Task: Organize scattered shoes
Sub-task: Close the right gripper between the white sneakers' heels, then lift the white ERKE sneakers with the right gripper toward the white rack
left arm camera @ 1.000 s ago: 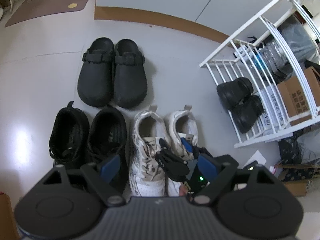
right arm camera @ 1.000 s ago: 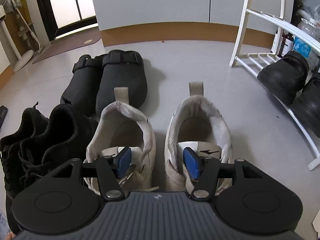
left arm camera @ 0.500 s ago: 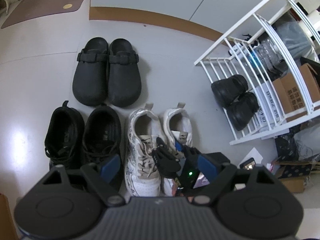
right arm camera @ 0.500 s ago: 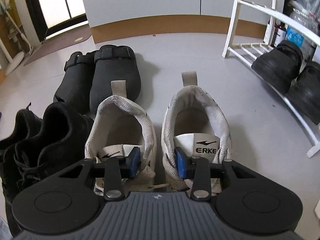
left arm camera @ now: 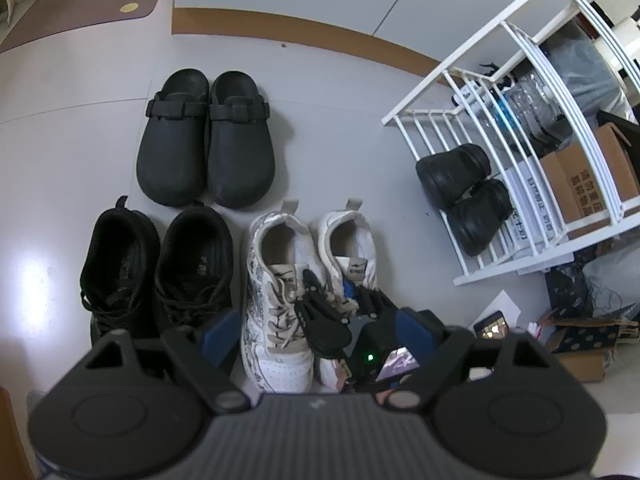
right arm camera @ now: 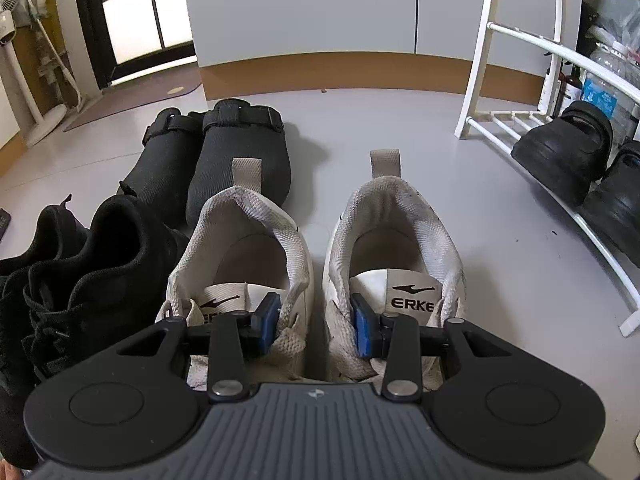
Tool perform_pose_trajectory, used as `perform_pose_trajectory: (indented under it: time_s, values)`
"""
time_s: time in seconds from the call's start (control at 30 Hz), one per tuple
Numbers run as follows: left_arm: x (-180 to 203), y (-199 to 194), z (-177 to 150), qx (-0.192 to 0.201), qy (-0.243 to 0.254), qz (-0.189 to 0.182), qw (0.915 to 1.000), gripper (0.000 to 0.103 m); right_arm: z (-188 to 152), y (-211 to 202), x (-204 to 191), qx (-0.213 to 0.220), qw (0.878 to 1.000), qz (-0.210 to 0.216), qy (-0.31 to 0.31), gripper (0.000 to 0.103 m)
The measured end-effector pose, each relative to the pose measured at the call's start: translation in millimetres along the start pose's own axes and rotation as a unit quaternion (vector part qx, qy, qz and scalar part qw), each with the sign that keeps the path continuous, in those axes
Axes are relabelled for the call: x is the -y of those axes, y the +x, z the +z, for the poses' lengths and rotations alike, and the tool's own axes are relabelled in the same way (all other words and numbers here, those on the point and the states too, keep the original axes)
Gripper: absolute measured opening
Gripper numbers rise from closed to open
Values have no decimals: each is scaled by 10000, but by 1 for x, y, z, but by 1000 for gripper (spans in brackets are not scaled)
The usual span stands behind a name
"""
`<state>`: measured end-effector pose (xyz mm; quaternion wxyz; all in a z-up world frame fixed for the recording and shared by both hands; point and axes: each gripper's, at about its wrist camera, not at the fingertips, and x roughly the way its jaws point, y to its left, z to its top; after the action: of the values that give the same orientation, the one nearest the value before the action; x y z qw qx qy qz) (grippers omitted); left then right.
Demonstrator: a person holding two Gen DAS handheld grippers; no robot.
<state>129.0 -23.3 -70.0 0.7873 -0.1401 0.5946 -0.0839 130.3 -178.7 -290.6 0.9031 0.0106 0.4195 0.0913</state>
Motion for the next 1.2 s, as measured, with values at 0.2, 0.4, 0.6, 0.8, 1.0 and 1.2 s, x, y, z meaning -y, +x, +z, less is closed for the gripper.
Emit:
perform_pose_trajectory:
  time_s: [0.2, 0.4, 0.6, 0.8, 1.0, 1.2]
  values:
    - [-6, -3, 2, 142, -204, 52, 9997, 87, 4, 0, -7, -55, 9999, -103, 33, 42]
    - [-9, -7, 3, 308, -353, 54, 9989, 80, -2, -1, -3, 56, 9999, -63, 98, 42]
    - [-7, -7, 4, 363, -342, 24, 9988, 80, 0, 5, -7, -40, 9999, -128, 18, 42]
    - [-6, -6, 3, 349, -357, 15, 9988, 80, -6, 5, -8, 53, 9998, -170, 32, 32]
    - [-3, -6, 3, 334, -338, -46, 9989, 81, -8, 1, -5, 216, 9990, -224, 327, 24]
    - [-2, -7, 4, 338, -354, -109, 9987, 81, -11, -5, -3, 318, 9981, -185, 484, 22]
